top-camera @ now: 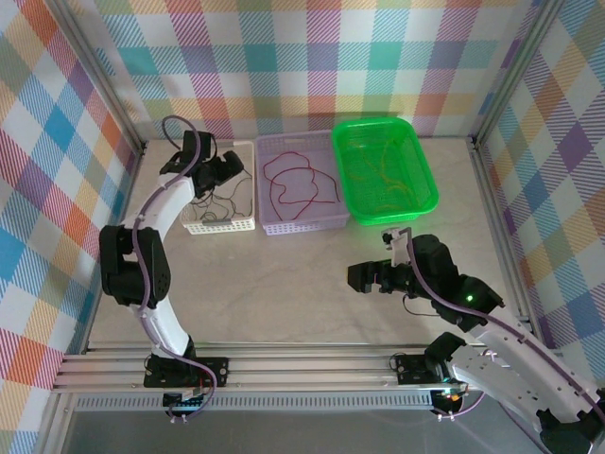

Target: Untangle the cables

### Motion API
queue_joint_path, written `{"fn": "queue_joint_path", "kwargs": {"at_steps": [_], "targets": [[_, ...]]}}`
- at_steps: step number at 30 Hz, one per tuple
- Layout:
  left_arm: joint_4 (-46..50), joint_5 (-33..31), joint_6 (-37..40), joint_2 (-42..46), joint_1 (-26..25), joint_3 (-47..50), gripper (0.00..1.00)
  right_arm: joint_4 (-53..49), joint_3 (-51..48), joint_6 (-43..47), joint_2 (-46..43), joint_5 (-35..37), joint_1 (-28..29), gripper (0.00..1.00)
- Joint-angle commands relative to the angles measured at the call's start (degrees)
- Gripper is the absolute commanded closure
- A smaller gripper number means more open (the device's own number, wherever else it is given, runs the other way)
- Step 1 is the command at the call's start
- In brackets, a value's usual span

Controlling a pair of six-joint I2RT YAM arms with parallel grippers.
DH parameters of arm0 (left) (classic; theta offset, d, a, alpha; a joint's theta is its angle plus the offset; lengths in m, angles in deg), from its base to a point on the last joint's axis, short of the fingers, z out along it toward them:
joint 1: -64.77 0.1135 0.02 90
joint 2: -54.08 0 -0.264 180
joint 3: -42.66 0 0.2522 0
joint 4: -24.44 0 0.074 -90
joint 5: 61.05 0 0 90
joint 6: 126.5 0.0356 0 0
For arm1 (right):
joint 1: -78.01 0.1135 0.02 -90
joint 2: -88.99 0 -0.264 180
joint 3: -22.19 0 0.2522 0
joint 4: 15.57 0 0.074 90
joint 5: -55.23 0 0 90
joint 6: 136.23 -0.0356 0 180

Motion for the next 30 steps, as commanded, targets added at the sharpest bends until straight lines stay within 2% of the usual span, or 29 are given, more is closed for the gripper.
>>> {"fn": "queue_joint_path", "kwargs": {"at_steps": [1, 3, 10, 15, 21, 24, 27, 30], "targets": [[1.9, 0.7, 2.3, 3.6, -0.4, -1.9, 0.00, -1.5, 1.9, -0.6, -0.7, 2.8, -0.1, 0.00], [0.5, -0.2, 3.8, 6.0, -1.2, -1.3, 0.00, -3.4, 2.9, -1.1, -0.8, 6.8, -0.1, 0.00], [-2.2, -11.4, 9.8, 16.9, -6.3, 2.3, 0.00, -4.4, 4.4, 2.0, -3.4, 19.4, -0.1, 0.00], [-0.8, -16.8, 7.4, 24.2, -8.6, 5.5, 0.00, -4.6, 6.3, 7.4, -5.0, 32.4, -0.2, 0.00], [2.4, -19.4, 3.1, 32.8, -10.2, 11.9, 0.00, 4.3, 2.1, 15.5, -7.7, 43.0, -1.8, 0.00], [2.7, -20.4, 2.3, 37.5, -11.1, 16.6, 0.00, 8.2, 0.3, 17.5, -6.9, 42.0, -7.5, 0.00], [2.2, -20.5, 1.4, 41.7, -12.4, 21.2, 0.00, 9.1, 0.7, 16.8, -3.9, 35.1, -15.1, 0.00], [1.9, -21.3, 2.4, 45.0, -14.1, 25.2, 0.00, 11.6, 0.2, 15.7, -0.1, 31.4, -22.3, 0.00]]}}
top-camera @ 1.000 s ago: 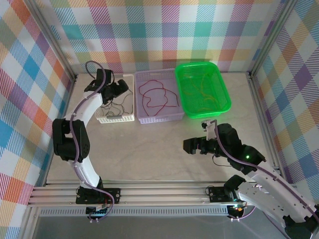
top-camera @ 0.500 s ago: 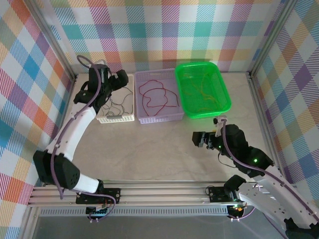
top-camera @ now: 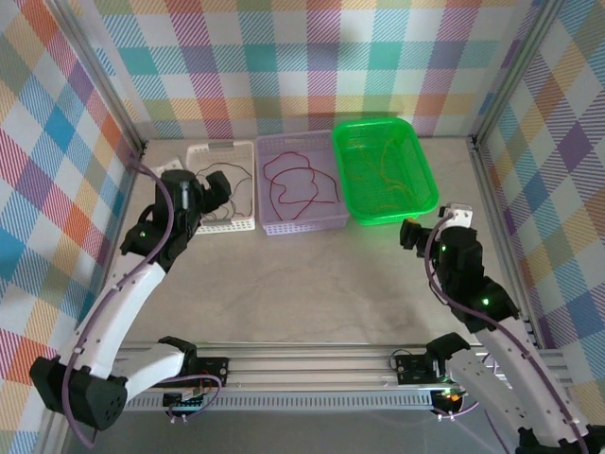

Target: Untangle the cables

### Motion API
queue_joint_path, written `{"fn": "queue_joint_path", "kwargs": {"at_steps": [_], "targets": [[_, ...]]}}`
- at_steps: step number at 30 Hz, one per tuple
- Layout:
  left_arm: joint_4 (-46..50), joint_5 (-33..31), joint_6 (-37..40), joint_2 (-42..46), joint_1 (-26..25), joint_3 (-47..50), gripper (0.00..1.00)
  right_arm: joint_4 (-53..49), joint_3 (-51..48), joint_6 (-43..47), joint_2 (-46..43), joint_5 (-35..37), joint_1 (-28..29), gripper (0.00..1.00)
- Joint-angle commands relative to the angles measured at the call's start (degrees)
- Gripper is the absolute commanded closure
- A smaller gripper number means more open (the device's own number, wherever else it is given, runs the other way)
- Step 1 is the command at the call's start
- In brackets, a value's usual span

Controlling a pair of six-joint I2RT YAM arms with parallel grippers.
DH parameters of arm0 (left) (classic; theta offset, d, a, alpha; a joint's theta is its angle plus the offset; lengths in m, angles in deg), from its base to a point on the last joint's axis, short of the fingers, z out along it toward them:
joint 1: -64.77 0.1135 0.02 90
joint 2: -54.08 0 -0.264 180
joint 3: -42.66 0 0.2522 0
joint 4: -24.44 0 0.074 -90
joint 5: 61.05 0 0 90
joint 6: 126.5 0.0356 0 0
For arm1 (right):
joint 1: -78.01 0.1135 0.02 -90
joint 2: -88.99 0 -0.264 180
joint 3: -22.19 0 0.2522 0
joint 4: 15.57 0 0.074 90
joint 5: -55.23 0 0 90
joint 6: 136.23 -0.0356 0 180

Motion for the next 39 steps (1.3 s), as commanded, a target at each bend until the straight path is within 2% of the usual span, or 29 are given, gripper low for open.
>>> {"fn": "queue_joint_path", "kwargs": {"at_steps": [1, 8, 12, 17, 20, 23, 29, 34, 39], "targets": [[0.2, -2.7, 0.2, 3.7, -2.0, 3.3, 0.00, 6.0, -1.0, 0.4, 3.5, -5.0, -6.6, 0.00], [0.3, -7.5, 4.2, 7.5, -5.8, 7.5, 0.00, 14.5, -4.1, 1.4, 10.6, -9.7, -15.2, 0.00], [0.6, -8.6, 4.4, 7.4, -7.1, 8.2, 0.00, 20.8, -5.9, 4.0, 15.2, -7.4, -16.4, 0.00], [1.1, -9.2, 4.7, 7.0, -8.5, 8.3, 0.00, 29.6, -9.4, 12.9, 19.9, -10.3, -17.6, 0.00], [0.8, -9.3, 4.2, 7.1, -8.7, 9.2, 0.00, 36.5, -12.9, 11.1, 21.5, -8.3, -19.7, 0.00], [0.7, -9.9, 2.9, 7.0, -8.7, 9.6, 0.00, 41.9, -15.6, 8.9, 23.4, -11.5, -22.5, 0.00], [1.2, -10.1, 0.7, 6.9, -8.7, 9.8, 0.00, 53.3, -18.3, 8.2, 32.3, -20.0, -22.7, 0.00], [2.7, -10.4, -0.9, 7.0, -8.8, 9.7, 0.00, 61.4, -19.5, 8.4, 38.3, -20.1, -22.7, 0.00], [4.5, -10.2, -2.6, 7.2, -8.8, 10.4, 0.00, 64.8, -18.1, 8.5, 42.9, -22.6, -22.7, 0.00]]}}
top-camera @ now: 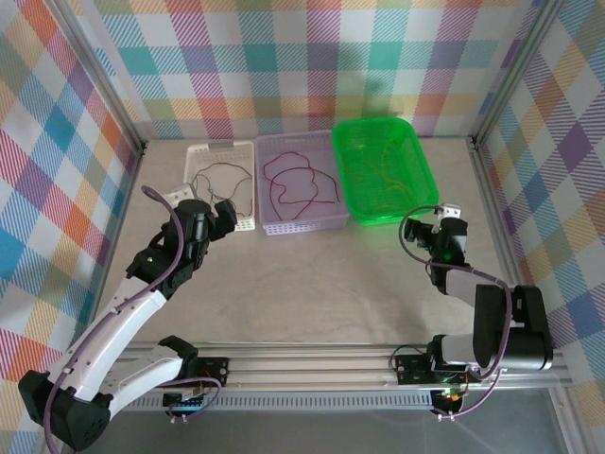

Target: Untangle the cables

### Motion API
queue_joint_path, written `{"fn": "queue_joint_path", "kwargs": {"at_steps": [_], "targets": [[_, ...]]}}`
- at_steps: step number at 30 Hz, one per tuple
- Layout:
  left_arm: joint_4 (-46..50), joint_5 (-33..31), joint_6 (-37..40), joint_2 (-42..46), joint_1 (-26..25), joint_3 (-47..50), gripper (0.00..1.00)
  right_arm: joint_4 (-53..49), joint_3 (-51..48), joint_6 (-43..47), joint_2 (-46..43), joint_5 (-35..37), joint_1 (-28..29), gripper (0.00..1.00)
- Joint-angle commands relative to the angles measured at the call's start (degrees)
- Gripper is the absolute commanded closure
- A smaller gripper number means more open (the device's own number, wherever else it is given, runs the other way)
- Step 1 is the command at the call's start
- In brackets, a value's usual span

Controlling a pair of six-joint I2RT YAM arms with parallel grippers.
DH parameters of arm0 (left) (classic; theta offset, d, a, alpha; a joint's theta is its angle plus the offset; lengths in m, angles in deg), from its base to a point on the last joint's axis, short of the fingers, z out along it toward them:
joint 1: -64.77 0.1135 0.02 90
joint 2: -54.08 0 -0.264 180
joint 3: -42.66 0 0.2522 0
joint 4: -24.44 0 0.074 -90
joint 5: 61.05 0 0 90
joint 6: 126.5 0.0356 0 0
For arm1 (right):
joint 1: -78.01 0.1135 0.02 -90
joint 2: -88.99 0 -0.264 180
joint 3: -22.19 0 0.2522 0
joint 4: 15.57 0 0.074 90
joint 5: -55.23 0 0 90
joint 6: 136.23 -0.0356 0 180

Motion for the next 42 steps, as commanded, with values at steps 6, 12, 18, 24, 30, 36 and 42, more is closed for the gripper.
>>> {"fn": "queue_joint_path", "kwargs": {"at_steps": [6, 12, 18, 24, 30, 36, 42], "targets": [[2.9, 1.0, -0.8, -0.7, -0.5, 3.2, 0.00, 8.2, 2.4, 0.9, 5.6, -2.2, 1.1, 0.00], [-1.4, 1.0, -0.2, 0.4, -0.5, 8.3, 0.00, 17.6, 0.1, 4.0, 10.7, -3.5, 2.9, 0.00], [-7.8, -3.3, 7.2, 3.5, -0.5, 14.2, 0.00, 15.1, 0.6, 3.8, 9.9, -3.6, 2.9, 0.00], [-13.9, -6.9, 11.9, 2.9, -0.5, 19.8, 0.00, 15.4, 0.6, 3.9, 10.0, -3.8, 2.9, 0.00], [-20.3, -10.5, 8.5, -2.7, 2.4, 21.9, 0.00, 15.3, 0.6, 3.9, 9.9, -3.8, 2.9, 0.00], [-26.9, -16.3, 8.3, -8.0, 4.9, 21.9, 0.00, 15.2, 0.6, 3.9, 10.0, -3.9, 2.9, 0.00], [-42.0, -14.3, 15.8, -15.6, 6.9, 21.7, 0.00, 15.2, 0.6, 3.9, 9.9, -3.8, 2.9, 0.00]]}}
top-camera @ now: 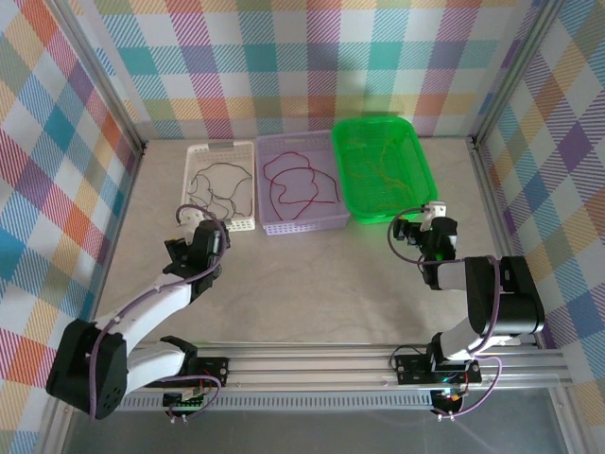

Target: Untangle the cables

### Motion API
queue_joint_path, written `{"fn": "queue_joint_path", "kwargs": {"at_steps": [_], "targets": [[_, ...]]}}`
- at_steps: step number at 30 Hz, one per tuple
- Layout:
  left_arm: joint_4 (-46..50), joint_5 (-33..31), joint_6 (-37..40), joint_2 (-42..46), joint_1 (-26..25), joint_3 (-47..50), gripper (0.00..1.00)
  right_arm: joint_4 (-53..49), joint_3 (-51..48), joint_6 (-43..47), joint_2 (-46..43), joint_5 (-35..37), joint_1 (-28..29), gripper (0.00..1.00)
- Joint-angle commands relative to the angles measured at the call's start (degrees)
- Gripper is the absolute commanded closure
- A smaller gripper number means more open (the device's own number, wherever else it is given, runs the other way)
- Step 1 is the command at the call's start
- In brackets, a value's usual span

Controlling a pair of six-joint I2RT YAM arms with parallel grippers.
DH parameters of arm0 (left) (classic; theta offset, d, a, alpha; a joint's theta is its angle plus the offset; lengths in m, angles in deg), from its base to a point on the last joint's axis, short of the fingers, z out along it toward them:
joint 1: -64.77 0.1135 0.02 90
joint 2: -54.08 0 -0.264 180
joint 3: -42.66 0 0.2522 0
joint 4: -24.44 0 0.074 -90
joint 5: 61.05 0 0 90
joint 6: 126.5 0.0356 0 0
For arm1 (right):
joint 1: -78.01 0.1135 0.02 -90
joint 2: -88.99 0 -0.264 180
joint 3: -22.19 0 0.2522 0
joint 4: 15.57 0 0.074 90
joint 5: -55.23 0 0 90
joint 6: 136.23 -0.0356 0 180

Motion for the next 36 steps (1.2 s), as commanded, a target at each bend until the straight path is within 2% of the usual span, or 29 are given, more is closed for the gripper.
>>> {"fn": "queue_joint_path", "kwargs": {"at_steps": [1, 5, 7, 9, 10, 11, 13, 14, 16, 18, 19, 21, 23, 36], "targets": [[-12.2, 0.5, 6.4, -3.7, 1.4, -0.6, 0.00, 2.3, 0.3, 0.7, -0.4, -0.9, 0.2, 0.00], [-18.9, 4.2, 13.3, -7.6, 3.8, 1.0, 0.00, 2.2, 0.3, 0.7, -0.4, -0.9, 0.1, 0.00], [-22.2, 5.0, 13.3, -9.4, 5.7, 3.3, 0.00, 2.3, 0.3, 0.7, -0.4, -0.9, 0.1, 0.00], [-29.7, 7.6, 15.3, -11.7, 7.4, 6.4, 0.00, 2.3, 0.3, 0.7, -0.4, -1.0, 0.1, 0.00], [-29.4, 7.5, 14.7, -12.2, 7.7, 5.9, 0.00, 2.3, 0.3, 0.7, -0.4, -0.9, 0.1, 0.00], [-30.3, 10.3, 13.9, -12.7, 8.3, 5.7, 0.00, 2.3, 0.3, 0.7, -0.4, -0.9, 0.1, 0.00], [-31.9, 18.5, 17.7, -14.2, 8.7, 5.4, 0.00, 2.2, 0.3, 0.7, -0.4, -0.9, 0.1, 0.00], [-31.0, 19.3, 18.4, -15.2, 8.7, 4.3, 0.00, 2.2, 0.3, 0.6, -0.4, -0.9, 0.1, 0.00], [-30.9, 20.4, 19.7, -16.9, 9.3, 2.9, 0.00, 2.3, 0.3, 0.7, -0.4, -1.0, 0.1, 0.00], [-38.2, 21.5, 20.8, -19.5, 9.7, 5.1, 0.00, 2.3, 0.3, 0.6, -0.4, -1.0, 0.1, 0.00], [-42.3, 20.8, 20.2, -20.7, 10.1, 6.6, 0.00, 2.3, 0.3, 0.7, -0.4, -0.9, 0.1, 0.00], [-42.0, 22.7, 17.1, -20.6, 12.7, 7.1, 0.00, 2.3, 0.3, 0.7, -0.4, -0.9, 0.1, 0.00], [-46.3, 23.5, 15.7, -23.3, 14.2, 8.1, 0.00, 2.3, 0.3, 0.7, -0.4, -1.0, 0.1, 0.00], [-45.0, 25.9, 14.9, -23.4, 15.6, 7.8, 0.00, 2.3, 0.4, 0.7, -0.4, -0.9, 0.1, 0.00]]}}
